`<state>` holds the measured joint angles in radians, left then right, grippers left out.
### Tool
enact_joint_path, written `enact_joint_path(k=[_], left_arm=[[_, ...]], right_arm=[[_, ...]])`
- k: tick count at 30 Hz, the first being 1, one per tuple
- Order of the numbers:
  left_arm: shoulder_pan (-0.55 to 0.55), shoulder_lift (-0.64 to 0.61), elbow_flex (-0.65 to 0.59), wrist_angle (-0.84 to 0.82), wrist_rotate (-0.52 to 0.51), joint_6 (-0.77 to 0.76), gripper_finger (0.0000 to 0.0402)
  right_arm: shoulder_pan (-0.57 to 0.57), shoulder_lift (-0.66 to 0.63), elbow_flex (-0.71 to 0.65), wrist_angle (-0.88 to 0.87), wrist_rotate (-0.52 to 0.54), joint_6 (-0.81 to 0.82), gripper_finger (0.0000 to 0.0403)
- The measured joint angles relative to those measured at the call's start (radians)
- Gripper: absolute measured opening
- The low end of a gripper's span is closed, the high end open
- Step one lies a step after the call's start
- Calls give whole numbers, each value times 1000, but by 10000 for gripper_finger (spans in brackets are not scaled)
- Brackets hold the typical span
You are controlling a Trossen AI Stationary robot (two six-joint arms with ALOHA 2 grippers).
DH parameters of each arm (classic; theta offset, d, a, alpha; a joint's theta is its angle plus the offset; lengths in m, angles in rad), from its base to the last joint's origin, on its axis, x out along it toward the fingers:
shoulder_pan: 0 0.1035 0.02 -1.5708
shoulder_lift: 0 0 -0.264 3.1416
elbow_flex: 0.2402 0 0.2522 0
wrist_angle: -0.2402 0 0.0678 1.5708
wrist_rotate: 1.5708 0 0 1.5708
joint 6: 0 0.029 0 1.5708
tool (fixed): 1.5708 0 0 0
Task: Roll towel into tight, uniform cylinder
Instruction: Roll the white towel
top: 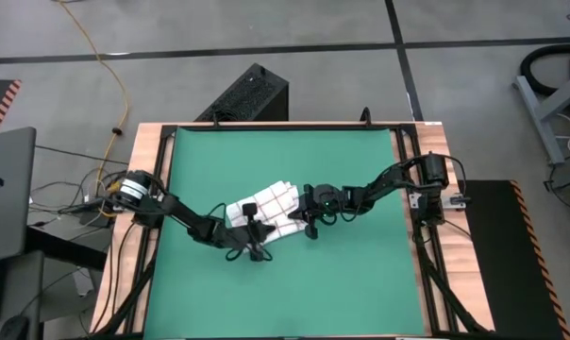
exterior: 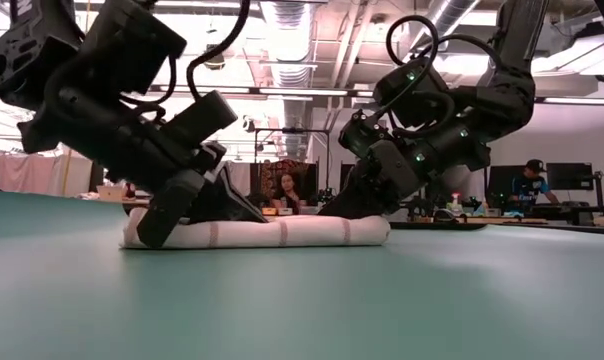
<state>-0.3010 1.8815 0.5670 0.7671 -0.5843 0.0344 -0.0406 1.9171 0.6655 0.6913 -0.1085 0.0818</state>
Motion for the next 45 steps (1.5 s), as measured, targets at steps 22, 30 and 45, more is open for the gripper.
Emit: enact_joint_path(k=[22, 30, 45], left_arm=[[-27, 7, 2, -142, 131, -47, 0], [-42, 5, 4, -158, 186, 46, 0], [-18, 7, -1, -98, 277, 205, 0]], right_arm=[[-88, 25, 240, -200, 32, -154, 8], [-78, 26, 283, -508, 121, -45, 8], [76, -112, 255, -718, 369, 29, 18]])
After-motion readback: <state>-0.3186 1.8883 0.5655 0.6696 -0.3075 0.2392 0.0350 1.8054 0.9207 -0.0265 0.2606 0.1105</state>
